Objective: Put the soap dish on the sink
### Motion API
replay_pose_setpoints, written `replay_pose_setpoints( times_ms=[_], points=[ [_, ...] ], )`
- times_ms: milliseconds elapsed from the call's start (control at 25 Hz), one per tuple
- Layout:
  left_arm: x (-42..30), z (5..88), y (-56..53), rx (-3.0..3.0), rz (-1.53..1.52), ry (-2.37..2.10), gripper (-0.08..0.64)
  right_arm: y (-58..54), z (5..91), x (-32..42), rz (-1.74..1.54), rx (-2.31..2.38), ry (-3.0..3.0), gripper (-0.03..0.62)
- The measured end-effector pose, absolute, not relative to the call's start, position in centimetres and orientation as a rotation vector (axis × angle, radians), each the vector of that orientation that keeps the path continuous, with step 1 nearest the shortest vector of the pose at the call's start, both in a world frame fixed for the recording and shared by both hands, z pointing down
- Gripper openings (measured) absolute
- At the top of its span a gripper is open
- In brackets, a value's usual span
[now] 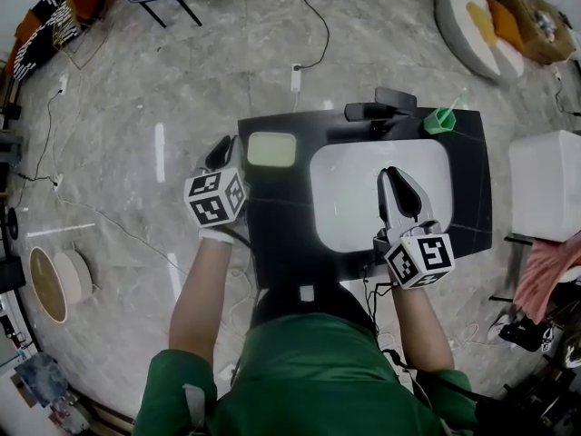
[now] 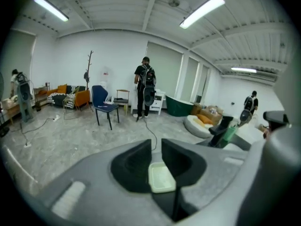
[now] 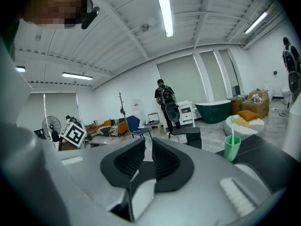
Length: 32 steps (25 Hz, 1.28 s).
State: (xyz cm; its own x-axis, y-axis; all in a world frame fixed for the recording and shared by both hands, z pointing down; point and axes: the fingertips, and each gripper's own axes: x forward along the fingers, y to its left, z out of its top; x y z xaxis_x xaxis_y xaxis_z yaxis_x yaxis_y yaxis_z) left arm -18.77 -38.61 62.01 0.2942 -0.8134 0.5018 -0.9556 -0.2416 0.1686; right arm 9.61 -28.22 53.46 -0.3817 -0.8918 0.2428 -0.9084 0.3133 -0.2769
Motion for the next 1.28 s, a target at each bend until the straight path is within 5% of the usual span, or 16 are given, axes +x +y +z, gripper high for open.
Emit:
replay_pose_setpoints(
  times_ms=[1280],
  points=[
    [-16.9,32.8,-27.5,2.538,0.022,-1.828,0.064,-26.3,34.4,7.6,0.139,1.853,-2.723,0.049]
  ],
)
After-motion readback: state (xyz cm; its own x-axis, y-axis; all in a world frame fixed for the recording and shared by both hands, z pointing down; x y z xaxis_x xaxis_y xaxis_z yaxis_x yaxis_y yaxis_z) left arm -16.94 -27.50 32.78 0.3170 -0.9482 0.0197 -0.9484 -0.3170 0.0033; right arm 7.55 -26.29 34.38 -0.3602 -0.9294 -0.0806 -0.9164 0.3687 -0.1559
